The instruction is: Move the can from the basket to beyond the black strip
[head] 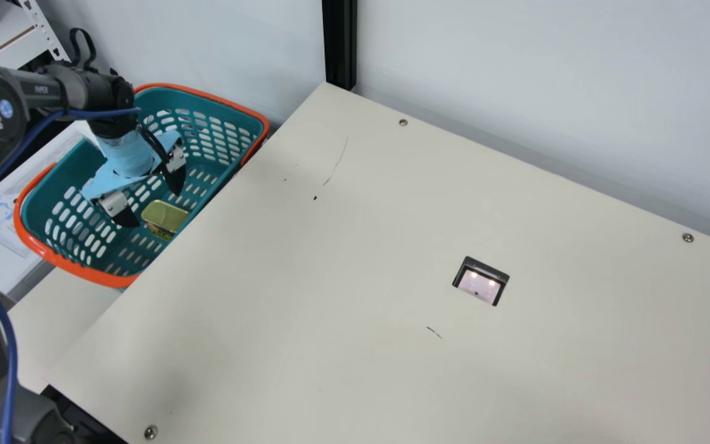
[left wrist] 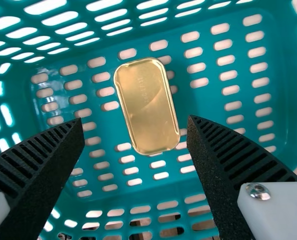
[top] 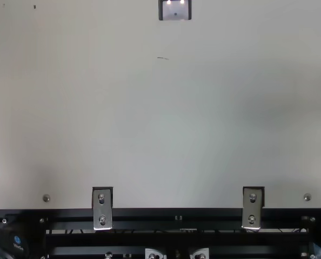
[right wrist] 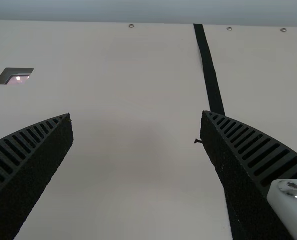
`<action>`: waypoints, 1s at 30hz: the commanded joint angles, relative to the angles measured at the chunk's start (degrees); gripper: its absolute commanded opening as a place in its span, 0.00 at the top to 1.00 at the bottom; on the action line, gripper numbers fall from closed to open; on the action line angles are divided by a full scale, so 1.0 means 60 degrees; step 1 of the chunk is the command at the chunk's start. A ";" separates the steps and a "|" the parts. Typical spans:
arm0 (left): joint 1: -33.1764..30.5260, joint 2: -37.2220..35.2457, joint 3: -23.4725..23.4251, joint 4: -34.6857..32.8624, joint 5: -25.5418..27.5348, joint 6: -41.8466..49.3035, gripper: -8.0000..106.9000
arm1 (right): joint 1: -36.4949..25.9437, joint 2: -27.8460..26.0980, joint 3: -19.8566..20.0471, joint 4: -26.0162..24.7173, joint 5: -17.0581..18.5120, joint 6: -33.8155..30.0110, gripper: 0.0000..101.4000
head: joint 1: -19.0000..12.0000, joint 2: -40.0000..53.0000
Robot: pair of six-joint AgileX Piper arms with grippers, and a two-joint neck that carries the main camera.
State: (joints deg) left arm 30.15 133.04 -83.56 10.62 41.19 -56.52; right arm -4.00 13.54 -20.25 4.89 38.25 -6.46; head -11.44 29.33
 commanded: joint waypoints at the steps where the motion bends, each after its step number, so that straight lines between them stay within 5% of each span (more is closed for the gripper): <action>1: 0.0006 0.0201 -0.0183 0.0005 0.0042 0.0024 0.15 | 0.0000 0.0000 0.0000 0.0000 0.0000 0.0000 0.00 | -0.0298 0.0234; 30: 0.0136 0.1616 -0.1412 -0.0139 0.0291 -0.0115 0.15 | 0.0000 0.0000 0.0000 0.0000 0.0000 0.0000 0.00 | -0.0298 0.0234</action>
State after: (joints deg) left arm 30.88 142.54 -91.79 9.80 42.93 -57.12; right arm -4.00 13.54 -20.25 4.89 38.25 -6.46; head -11.44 29.91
